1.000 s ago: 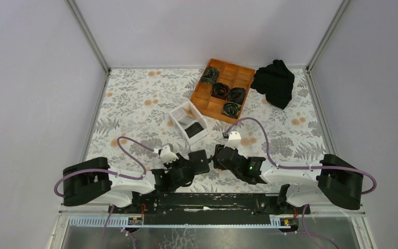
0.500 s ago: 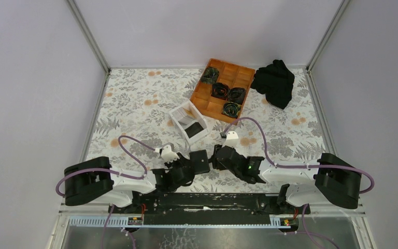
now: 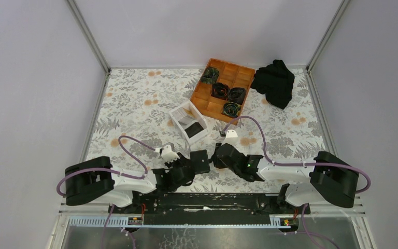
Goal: Put the credit cards into the card holder
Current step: Close the card holder at the center of the board.
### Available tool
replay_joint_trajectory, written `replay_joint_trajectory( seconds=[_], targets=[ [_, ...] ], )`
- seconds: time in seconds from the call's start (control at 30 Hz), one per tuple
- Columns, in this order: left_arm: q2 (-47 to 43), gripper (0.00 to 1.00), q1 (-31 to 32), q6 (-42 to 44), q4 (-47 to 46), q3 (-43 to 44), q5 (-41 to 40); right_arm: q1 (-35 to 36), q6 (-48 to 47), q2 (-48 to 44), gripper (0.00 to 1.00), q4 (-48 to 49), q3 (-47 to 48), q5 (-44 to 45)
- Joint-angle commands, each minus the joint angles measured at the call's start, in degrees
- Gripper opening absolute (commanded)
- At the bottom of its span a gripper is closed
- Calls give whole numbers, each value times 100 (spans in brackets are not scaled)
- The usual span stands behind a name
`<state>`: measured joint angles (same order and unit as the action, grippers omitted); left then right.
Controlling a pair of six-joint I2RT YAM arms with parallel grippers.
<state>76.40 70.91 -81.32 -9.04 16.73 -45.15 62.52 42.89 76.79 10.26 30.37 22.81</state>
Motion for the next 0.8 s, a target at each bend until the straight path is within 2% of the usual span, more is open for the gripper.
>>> replay_joint_trajectory(
  seconds=[0.0, 0.27, 0.37, 0.77],
  targets=[
    [227, 31, -25, 151, 674, -201, 502, -81, -90, 17, 24, 282, 110, -122],
    [391, 31, -27, 143, 590, -172, 541, -108, -119, -11, 19, 350, 103, -154],
    [435, 31, -34, 134, 538, -170, 559, -113, -147, 24, 14, 379, 115, -200],
    [521, 31, -25, 151, 453, -144, 576, -117, -256, 292, 10, 485, 277, -467]
  ],
)
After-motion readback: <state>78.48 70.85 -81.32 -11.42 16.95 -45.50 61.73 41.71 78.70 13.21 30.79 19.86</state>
